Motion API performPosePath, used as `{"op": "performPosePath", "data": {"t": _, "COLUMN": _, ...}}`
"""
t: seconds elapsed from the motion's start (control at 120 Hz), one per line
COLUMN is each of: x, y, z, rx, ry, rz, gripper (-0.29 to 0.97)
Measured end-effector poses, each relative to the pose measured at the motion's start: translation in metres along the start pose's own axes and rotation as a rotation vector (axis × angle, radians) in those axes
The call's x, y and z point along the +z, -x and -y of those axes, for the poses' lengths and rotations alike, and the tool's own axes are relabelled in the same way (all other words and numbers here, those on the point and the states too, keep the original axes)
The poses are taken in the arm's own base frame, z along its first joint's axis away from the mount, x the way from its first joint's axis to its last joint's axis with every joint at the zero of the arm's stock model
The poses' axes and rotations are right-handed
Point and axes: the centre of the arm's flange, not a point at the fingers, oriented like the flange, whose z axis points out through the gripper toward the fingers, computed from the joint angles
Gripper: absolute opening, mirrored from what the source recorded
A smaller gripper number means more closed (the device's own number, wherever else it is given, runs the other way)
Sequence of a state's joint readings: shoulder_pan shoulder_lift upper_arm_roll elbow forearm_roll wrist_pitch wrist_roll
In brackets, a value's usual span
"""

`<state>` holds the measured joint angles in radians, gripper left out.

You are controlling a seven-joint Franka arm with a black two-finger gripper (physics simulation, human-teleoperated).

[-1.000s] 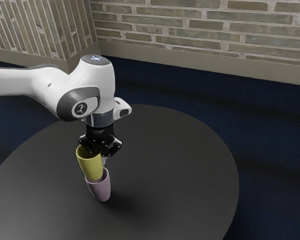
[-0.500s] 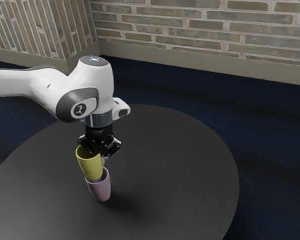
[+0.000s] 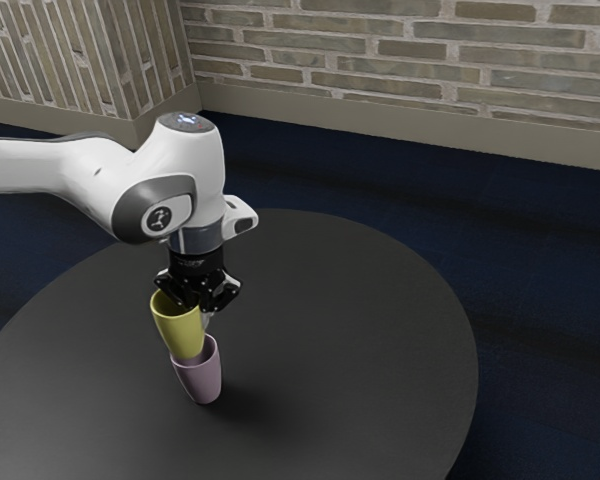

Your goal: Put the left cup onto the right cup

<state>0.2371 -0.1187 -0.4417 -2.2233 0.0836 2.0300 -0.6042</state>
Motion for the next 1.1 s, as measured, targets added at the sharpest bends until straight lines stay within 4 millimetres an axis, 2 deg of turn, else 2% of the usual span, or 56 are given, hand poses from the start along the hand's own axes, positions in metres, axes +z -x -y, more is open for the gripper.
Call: {"op": "performPosePath", "data": {"t": 1.1, "x": 0.016, "y": -0.010, "z": -0.004, "rx": 0.019, "ry": 0.015, "rz": 0.007, "gripper": -0.09}}
